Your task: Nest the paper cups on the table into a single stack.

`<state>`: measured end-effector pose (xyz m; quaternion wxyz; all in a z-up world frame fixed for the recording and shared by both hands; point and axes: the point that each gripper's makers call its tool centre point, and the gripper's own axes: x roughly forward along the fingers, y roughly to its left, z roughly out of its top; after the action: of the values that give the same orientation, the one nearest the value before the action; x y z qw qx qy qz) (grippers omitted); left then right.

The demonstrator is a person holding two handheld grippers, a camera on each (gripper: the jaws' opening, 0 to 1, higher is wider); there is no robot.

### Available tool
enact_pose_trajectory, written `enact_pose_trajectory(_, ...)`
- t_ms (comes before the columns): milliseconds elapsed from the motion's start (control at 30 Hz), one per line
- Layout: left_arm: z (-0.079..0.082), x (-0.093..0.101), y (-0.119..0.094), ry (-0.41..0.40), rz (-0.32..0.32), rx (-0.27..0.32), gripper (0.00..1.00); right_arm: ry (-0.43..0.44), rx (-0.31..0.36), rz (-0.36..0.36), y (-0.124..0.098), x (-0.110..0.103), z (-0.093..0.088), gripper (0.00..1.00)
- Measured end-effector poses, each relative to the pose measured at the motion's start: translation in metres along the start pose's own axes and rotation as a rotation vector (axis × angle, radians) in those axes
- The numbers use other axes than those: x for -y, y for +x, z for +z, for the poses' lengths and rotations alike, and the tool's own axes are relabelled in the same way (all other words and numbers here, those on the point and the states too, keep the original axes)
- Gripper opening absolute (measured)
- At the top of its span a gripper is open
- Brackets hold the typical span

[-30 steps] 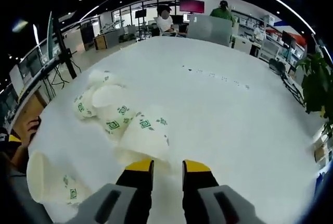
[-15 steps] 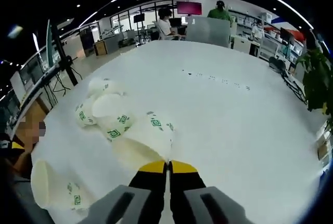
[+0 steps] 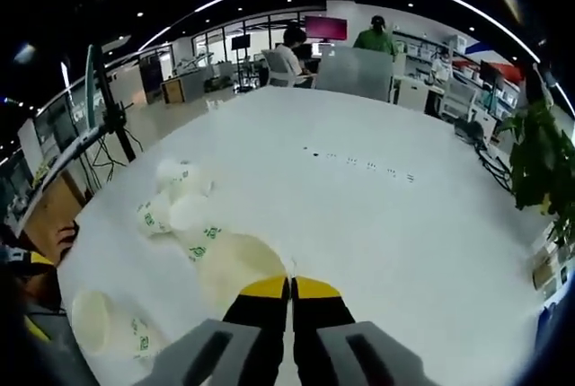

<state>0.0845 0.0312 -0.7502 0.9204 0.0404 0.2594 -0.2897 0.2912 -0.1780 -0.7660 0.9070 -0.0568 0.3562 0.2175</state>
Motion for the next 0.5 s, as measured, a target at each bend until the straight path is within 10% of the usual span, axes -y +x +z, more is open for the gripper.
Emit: enact_pose_trajectory(500, 0.006, 0.008, -0.003, 0.025, -0.014, 0.015, 0.65, -0.047, 0.066, 0.002, -0.039, -0.003, 0.026, 0.00)
